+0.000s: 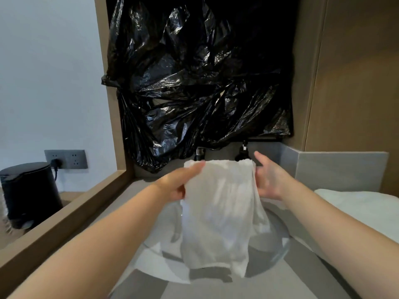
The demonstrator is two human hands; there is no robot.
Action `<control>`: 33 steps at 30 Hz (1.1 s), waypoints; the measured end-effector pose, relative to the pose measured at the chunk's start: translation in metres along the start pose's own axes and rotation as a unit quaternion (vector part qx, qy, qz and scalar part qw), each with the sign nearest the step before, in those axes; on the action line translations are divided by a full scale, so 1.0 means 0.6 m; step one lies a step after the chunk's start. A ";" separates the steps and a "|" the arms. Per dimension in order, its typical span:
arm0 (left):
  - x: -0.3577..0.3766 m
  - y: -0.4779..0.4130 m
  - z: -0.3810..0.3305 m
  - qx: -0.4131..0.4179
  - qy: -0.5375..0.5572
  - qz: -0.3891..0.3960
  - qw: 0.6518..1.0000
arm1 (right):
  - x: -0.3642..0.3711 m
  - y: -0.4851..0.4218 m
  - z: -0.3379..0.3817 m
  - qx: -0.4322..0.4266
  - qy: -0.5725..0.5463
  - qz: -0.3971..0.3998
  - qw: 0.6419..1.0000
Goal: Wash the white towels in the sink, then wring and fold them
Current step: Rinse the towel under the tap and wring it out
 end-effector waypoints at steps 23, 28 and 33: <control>-0.019 -0.051 0.044 0.048 -0.091 -0.080 0.992 | -0.040 -0.032 -0.036 -0.067 0.259 0.008 0.964; -0.016 -0.031 0.027 0.073 -0.086 -0.052 0.992 | -0.045 -0.035 -0.055 -0.098 0.683 0.023 0.723; -0.003 -0.040 0.015 0.097 -0.063 -0.005 0.993 | -0.044 -0.054 -0.084 -0.091 0.720 0.067 0.684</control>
Point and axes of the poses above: each hand's wrist, its own y-axis away from the middle knuckle, its own x-axis out of the palm, z = x × y, the point moved 2 cm from there along -y, towards the middle knuckle, and after that the axes turned 5 degrees about -x, right-handed, at the moved point
